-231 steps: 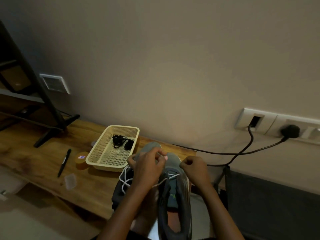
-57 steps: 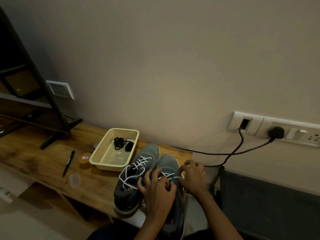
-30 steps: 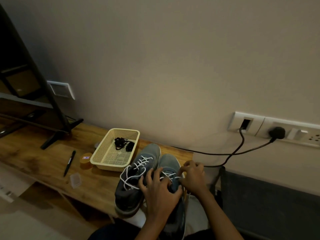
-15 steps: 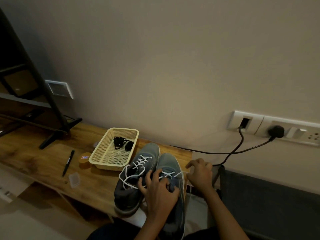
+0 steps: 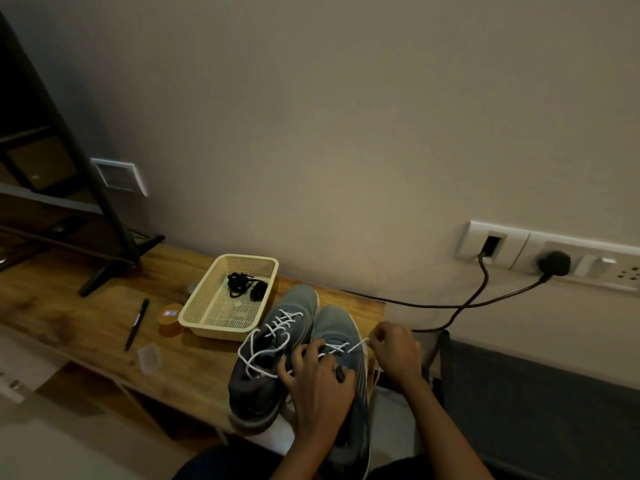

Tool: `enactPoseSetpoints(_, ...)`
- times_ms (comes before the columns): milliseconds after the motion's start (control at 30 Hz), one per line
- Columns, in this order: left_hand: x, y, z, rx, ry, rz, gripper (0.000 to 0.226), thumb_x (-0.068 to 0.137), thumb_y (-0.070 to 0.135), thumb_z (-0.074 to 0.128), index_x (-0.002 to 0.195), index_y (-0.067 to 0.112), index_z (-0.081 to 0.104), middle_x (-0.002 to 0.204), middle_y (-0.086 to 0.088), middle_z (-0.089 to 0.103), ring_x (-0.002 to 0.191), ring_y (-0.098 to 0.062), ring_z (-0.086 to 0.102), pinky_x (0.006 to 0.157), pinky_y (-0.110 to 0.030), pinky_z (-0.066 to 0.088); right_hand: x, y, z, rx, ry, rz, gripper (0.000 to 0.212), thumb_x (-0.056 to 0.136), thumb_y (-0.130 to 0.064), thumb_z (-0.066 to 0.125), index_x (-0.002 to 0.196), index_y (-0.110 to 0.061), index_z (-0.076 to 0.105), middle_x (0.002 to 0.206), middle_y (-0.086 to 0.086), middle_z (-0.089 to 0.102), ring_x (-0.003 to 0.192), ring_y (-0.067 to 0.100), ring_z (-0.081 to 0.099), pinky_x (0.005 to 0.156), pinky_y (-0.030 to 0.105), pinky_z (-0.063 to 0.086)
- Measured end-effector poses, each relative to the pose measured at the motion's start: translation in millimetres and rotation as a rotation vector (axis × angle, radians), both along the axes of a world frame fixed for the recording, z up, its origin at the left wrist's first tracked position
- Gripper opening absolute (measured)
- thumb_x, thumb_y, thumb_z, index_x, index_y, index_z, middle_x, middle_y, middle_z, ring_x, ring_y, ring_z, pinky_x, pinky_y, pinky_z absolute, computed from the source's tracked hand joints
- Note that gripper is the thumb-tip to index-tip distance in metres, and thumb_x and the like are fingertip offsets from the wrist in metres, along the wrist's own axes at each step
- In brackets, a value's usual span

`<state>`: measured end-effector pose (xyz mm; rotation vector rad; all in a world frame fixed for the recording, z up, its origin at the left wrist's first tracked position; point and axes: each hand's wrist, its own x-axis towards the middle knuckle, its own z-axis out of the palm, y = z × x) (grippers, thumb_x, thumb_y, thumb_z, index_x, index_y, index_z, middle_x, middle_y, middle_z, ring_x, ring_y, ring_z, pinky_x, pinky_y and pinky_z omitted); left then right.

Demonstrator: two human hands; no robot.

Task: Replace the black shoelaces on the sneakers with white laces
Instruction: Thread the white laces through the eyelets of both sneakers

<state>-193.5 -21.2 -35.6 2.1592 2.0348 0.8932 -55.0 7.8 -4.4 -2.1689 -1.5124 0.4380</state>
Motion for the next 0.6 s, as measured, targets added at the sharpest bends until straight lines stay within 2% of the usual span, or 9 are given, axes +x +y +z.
enactPoseSetpoints(133,1.7,0.8,0.3,-0.017,-0.002,0.013,0.012,0.058,0.034,0.057,0.049,0.026,0.058,0.100,0.008,0.066,0.099,-0.022,0.060,0.093,-0.046,0.023,-2.3,0.2,1.6,-0.030,0.065,-0.084,0.012,0.088,-0.021,0.052,0.077,-0.020,0.058,0.086,0.002,0.066,0.088,0.023,0.060,0.081,0.033,0.041)
enactPoseSetpoints(300,3.0,1.5,1.0,-0.032,-0.011,0.010,0.010,0.058,0.034,0.057,0.051,0.026,0.060,0.099,0.007,0.068,0.096,-0.021,0.061,0.092,-0.045,0.022,-4.9,-1.3,-0.1,0.026,0.175,-0.161,0.014,0.088,-0.010,0.052,0.076,-0.013,0.058,0.084,0.007,0.065,0.082,0.022,0.060,0.065,0.029,0.042)
enactPoseSetpoints(433,3.6,3.3,0.7,-0.060,-0.020,0.017,0.019,0.061,0.035,0.050,0.053,0.025,0.063,0.097,0.007,0.069,0.093,-0.020,0.063,0.092,-0.044,0.023,-11.3,-3.8,-2.0,0.052,0.225,-0.210,0.017,0.089,-0.010,0.051,0.074,-0.012,0.059,0.085,0.008,0.066,0.079,0.020,0.060,0.064,0.029,0.045)
enactPoseSetpoints(533,3.6,3.0,2.1,-0.086,-0.025,0.010,0.032,0.064,0.039,0.038,0.055,0.025,0.065,0.095,0.006,0.069,0.092,-0.021,0.063,0.089,-0.043,0.024,-0.3,-10.5,12.2,-0.011,0.289,-0.140,0.020,0.084,-0.008,0.061,0.065,-0.015,0.063,0.075,0.005,0.067,0.075,0.018,0.063,0.070,0.035,0.053)
enactPoseSetpoints(600,2.4,3.0,5.5,-0.105,-0.007,0.000,0.035,0.065,0.041,0.037,0.058,0.024,0.068,0.095,0.005,0.069,0.092,-0.021,0.062,0.085,-0.040,0.024,11.1,-24.2,32.8,-0.070,0.348,-0.035,0.024,0.083,-0.008,0.065,0.062,-0.018,0.062,0.069,0.001,0.064,0.068,0.012,0.060,0.064,0.026,0.051)
